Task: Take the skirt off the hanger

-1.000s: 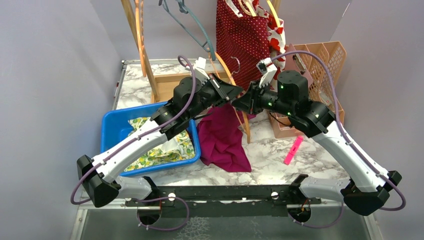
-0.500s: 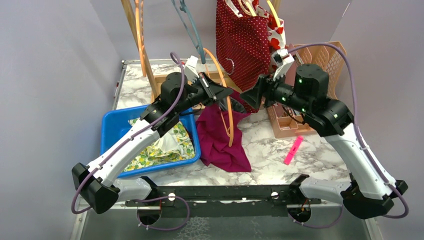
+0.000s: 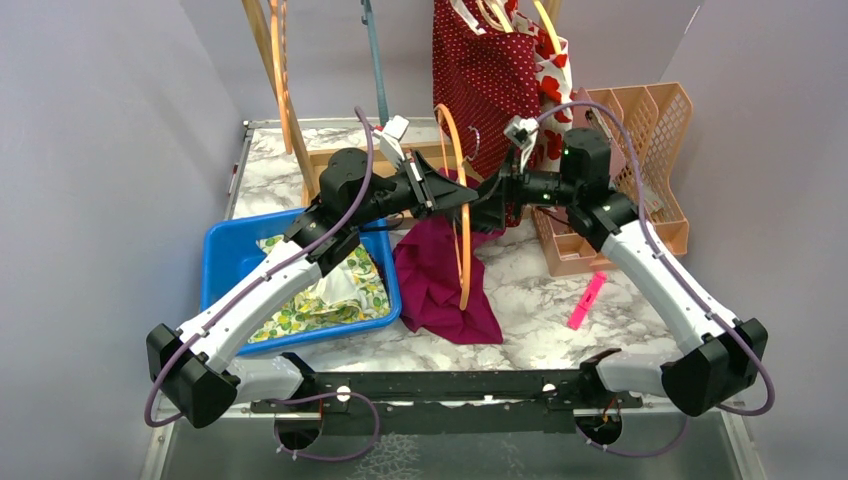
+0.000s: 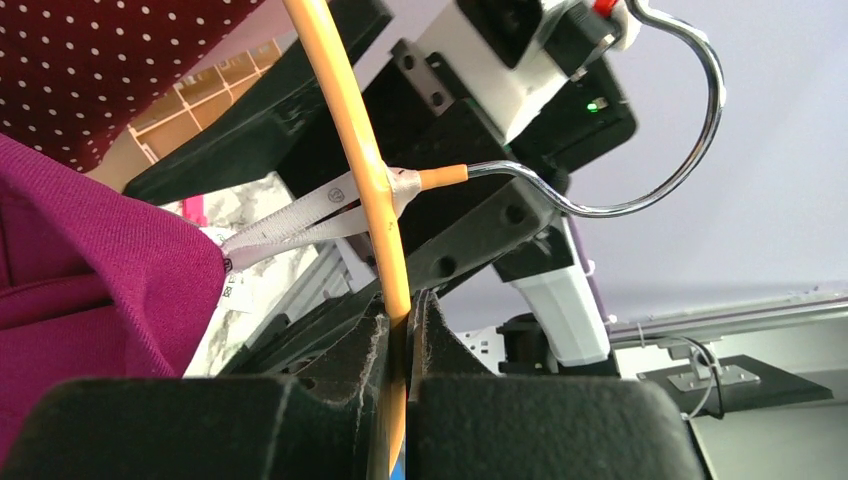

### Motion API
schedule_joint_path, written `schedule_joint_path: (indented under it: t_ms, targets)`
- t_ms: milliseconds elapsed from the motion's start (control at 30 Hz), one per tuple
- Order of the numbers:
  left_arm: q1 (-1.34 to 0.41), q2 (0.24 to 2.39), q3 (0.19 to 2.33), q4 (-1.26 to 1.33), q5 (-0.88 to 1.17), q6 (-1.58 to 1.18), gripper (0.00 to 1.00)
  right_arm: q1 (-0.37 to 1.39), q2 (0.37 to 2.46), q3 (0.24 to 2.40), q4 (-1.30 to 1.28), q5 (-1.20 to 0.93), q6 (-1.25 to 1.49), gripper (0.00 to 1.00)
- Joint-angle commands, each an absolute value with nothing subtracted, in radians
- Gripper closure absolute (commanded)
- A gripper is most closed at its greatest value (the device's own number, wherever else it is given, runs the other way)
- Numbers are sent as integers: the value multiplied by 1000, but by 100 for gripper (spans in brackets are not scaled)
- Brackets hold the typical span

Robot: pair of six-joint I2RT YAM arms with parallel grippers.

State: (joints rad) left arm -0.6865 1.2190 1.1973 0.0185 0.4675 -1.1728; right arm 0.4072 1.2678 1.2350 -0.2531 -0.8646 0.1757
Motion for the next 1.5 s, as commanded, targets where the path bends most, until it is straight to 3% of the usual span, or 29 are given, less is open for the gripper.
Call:
schedule_joint_path:
  t_ms: [0,367,500,600,700,733,1067,1333,1467]
  targets:
    - [-676,1172,1205,129,536,-1194,100,426,1239,1138,26,-1032,208,22]
    - [-670,1186,1216,143,587,-1209,100,459,1308,1152,130,-928,306,37]
    - [-670,1188,1213,155,599,-1215,100,476,1333,1159,123,-886,317,49]
    - [-670,1187,1211,156,604,-1219,100,482,1348,1167,137,-854,343,64]
    - [-670,1180,1209,143,600,-1215,100,482,1345,1184,115,-825,352,96]
    - [-669,1179,1211,134,598,-1209,100,483,1335,1189,86,-791,349,99]
    - [-644,1154,1285,-182,494,-1038,100,483,1206,1275,-362,-577,221,99]
    - [-644,1220,1396,-391,438,-905,100,484,1235,1438,-555,-662,143,99]
    - [-646,1232,1410,-437,406,-868,100,486,1263,1484,-531,-724,169,99]
